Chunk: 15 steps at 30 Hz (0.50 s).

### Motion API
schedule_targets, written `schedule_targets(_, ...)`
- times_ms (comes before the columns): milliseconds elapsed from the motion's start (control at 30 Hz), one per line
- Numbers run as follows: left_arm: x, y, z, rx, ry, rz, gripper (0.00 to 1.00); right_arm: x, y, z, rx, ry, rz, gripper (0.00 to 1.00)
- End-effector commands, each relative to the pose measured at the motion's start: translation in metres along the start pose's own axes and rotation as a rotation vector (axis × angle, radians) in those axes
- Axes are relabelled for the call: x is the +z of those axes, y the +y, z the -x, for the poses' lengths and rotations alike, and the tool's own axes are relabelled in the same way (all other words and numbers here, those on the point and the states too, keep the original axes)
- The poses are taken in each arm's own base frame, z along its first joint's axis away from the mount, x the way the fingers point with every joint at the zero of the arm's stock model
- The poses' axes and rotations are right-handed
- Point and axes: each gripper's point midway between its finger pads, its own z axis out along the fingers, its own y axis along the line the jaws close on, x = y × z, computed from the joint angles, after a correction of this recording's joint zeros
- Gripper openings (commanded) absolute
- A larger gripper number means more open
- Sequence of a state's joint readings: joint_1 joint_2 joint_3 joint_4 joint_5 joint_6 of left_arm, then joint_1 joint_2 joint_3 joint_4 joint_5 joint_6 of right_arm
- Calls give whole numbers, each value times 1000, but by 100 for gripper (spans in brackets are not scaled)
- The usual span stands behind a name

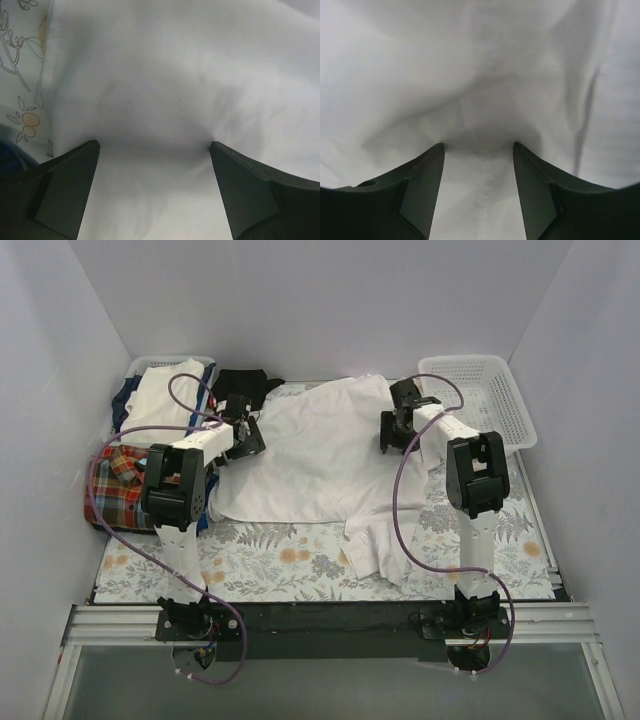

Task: Fold and stack the long sleeve shirts
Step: Flatten the shirt out

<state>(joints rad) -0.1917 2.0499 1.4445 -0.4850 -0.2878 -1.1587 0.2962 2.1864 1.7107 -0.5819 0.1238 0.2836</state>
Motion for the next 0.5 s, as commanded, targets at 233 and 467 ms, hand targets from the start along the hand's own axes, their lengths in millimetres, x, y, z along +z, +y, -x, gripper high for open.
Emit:
schedule_targets(233, -56, 4, 3, 23, 8, -89, 98, -104, -19, 66, -3, -222, 38, 67)
schedule_targets(467, -112, 30, -32, 12, 12, -151, 98, -149, -8, -38, -39, -127, 103, 69)
